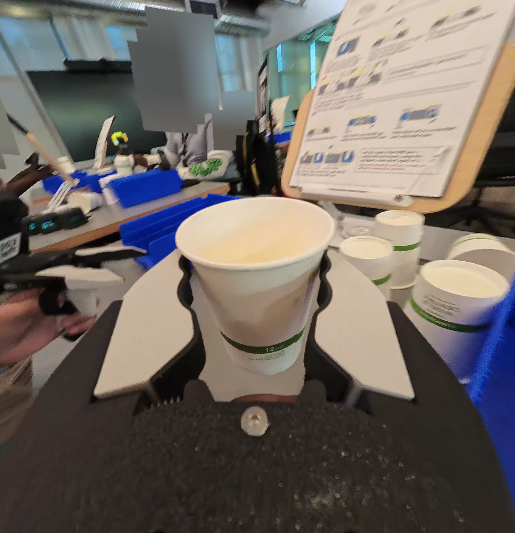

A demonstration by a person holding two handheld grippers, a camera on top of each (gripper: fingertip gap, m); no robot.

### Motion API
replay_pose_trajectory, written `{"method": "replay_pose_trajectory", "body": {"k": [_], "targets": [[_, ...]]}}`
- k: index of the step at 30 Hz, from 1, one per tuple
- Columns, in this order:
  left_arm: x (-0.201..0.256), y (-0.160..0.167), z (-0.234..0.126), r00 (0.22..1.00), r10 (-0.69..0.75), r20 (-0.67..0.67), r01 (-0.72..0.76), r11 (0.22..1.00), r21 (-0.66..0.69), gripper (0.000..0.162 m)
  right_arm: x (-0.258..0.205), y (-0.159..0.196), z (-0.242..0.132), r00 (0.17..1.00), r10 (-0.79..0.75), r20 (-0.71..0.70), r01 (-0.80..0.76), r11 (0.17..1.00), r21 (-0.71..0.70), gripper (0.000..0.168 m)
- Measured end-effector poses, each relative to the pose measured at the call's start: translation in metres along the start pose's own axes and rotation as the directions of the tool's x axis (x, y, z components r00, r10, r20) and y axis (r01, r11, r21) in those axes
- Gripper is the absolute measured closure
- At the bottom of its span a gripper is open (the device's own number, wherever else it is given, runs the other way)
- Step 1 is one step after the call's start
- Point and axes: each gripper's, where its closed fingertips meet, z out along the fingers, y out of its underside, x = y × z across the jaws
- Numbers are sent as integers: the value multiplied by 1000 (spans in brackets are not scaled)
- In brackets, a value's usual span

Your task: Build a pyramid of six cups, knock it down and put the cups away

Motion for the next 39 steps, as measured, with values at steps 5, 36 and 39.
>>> {"method": "replay_pose_trajectory", "body": {"k": [5, 36, 39], "targets": [[8, 19, -1, 999, -33, -22, 32, 999, -37, 68, 48, -55, -38, 961, -89, -261, 145, 968, 204, 83], [31, 34, 7, 985, -47, -166, 32, 995, -94, 73, 311, 72, -34, 759, -44, -650, -251, 901, -354, 81], [34, 34, 6, 984, -41, -171, 24, 995, -97, 73, 310, 78, -38, 755, -76, -651, -248, 886, -392, 78]]}}
